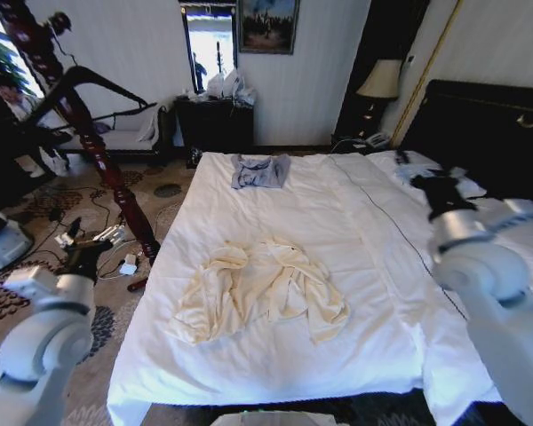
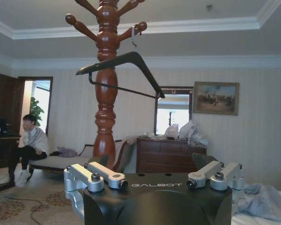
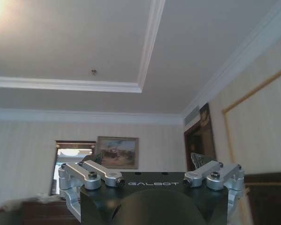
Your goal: Pick up the clothes from the bed and hang them on the clothes hanger.
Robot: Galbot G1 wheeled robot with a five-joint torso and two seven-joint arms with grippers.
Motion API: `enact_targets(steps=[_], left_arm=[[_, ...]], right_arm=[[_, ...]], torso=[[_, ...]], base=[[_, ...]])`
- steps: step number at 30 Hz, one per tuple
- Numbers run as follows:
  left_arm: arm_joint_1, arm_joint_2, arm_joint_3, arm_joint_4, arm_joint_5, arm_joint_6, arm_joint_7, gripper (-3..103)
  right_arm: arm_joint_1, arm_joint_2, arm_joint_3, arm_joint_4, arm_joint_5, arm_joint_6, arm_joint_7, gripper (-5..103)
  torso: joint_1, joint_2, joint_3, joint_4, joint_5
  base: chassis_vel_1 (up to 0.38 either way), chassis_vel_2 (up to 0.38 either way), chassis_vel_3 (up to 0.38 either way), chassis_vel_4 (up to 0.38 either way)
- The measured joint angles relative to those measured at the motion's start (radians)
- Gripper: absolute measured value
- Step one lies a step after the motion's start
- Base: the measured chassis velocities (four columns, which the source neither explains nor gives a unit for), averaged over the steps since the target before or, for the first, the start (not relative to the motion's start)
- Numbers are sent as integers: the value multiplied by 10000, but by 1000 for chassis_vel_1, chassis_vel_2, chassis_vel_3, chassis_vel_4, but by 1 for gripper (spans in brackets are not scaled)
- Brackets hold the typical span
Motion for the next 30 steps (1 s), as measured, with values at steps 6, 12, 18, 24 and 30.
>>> enact_targets(steps=[6, 12, 18, 24, 30], left_arm=[[186, -772, -52, -519, -124, -428, 437, 100], [49, 332, -926, -886, -1315, 151, -128, 100], [-2003, 3120, -319, 500, -2601, 398, -403, 100], [-3990, 4353, 884, 2186, -3457, 328, -334, 100], [-6931, 4920, 2834, 4013, -4255, 405, -220, 100]], right_arm=[[-1478, 1283, 879, 442, -874, 861, -343, 100], [-1880, 2694, 883, 757, -1326, 891, -332, 100], [-1884, 3211, 728, 935, -1409, 908, -324, 100], [-1884, 3099, 817, 897, -1350, 927, -314, 100], [-1886, 3159, 971, 784, -1268, 948, -263, 100]], torso=[[0, 1, -1, 2, -6], [0, 1, -1, 8, -5], [4, 0, 3, -2, -10], [4, -1, 3, 10, -9], [4, -1, 3, 3, -4]], base=[[0, 0, 0, 0], [0, 0, 0, 0], [0, 0, 0, 0], [0, 0, 0, 0], [0, 0, 0, 0]])
